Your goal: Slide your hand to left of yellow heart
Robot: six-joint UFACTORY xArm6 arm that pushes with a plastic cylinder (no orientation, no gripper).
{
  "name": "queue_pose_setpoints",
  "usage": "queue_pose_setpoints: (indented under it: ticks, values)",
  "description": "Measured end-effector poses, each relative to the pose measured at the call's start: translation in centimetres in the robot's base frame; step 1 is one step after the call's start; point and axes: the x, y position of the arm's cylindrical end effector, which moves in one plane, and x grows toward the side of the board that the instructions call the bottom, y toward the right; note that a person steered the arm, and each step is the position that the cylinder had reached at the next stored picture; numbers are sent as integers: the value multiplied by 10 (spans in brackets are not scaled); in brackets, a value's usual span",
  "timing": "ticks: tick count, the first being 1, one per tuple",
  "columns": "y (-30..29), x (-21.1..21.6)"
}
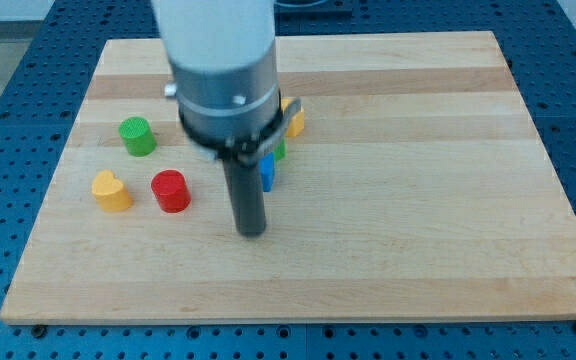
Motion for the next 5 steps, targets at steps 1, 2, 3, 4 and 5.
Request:
queue_pose_setpoints:
  ticks: [1, 2, 3, 4, 5]
  values:
    - [-60, 33]
    - [-134, 31]
    - [-162, 12]
    - [-165, -10]
    - [-216, -14]
